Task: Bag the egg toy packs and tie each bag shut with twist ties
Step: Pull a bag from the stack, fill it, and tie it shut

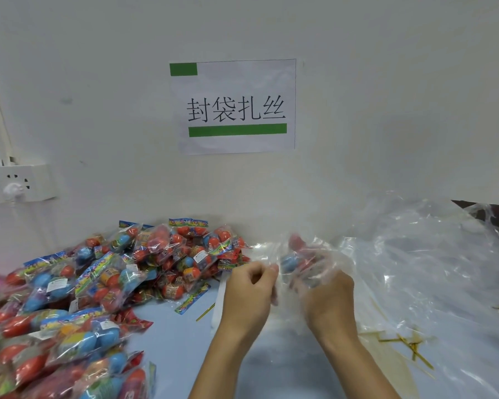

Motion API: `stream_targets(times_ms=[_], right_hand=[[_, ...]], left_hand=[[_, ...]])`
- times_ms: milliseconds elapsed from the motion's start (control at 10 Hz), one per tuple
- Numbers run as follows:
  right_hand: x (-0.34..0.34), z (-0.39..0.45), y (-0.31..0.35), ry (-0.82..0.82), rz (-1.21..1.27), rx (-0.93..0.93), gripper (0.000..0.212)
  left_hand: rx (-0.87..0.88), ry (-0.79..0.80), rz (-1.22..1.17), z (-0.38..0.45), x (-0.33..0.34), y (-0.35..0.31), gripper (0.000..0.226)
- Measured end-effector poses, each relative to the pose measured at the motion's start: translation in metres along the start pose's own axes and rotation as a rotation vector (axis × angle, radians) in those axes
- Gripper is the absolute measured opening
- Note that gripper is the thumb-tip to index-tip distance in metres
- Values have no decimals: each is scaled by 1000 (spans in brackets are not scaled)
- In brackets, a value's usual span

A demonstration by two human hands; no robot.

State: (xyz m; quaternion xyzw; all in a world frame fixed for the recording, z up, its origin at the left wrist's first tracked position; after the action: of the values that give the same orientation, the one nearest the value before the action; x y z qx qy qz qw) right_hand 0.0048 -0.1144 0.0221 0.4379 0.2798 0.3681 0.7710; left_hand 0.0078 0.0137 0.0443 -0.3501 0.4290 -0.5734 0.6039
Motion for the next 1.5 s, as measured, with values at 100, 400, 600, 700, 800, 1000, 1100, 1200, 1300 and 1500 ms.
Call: stream_targets(times_ms=[100,400,600,700,800,1000,1100,1200,1300,1500], right_hand=[[3,0,-4,3,46,73,23],[-2,7,-14,11,143,354,28],[10,8,-16,109,270,495,4],[15,9,-14,176,364,525,16],[12,7,-12,129,380,514,7],[6,8,-13,101,247,454,8],[0,11,-19,-62,145,456,25],[-3,10,-22,-33,121,468,29],[0,8,-16,65,116,419,12],[4,3,-4,237,32,303,19]], left_hand=[[71,20,-31,-1,-1,-2,41],[-190,-300,-280,8,-11,10,38],[-498,88,-272,3,9,25,45],[-413,51,-299,5,13,25,44],[-317,-38,-92,5,11,26,45],[-109,-94,134,0,6,15,17],[-60,-66,202,-2,8,10,9],[-53,-106,217,-5,10,7,7],[-57,-229,180,-4,5,5,32],[113,-276,171,0,-2,5,3]])
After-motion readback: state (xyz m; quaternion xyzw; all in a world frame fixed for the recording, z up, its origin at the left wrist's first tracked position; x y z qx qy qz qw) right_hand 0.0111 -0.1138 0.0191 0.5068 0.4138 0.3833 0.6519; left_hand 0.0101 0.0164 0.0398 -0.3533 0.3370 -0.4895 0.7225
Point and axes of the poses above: each hand's wrist, its own z-axis towards the middle knuckle, its own x-axis out of the palm, y = z × x, the point moved 1 cm from there along z, towards the middle knuckle, and after that the axes turned 1 degree about x, right-handed, at the moved point
